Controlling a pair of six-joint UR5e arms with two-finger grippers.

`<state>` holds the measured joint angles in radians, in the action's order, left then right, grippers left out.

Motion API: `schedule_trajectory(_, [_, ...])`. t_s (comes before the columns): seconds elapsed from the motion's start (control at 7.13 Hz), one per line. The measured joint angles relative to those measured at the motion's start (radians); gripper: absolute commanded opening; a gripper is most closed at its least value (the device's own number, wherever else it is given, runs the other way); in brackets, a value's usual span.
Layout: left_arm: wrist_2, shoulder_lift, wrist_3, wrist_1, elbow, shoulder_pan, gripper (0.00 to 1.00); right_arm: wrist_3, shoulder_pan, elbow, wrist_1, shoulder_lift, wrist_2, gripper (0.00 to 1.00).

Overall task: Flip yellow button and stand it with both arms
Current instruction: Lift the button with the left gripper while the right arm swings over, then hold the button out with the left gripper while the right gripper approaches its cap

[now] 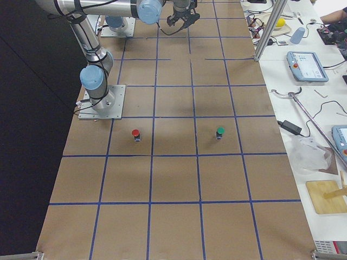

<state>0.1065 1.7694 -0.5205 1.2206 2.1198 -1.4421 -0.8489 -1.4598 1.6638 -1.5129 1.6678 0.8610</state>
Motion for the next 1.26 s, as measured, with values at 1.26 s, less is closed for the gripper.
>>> schedule_trajectory(1.26, [0.160,0.010,0.170,-0.113,-0.151,-0.189,0.09,-0.207,0.036,0.009,-0.129,-0.019,-0.168,1.00])
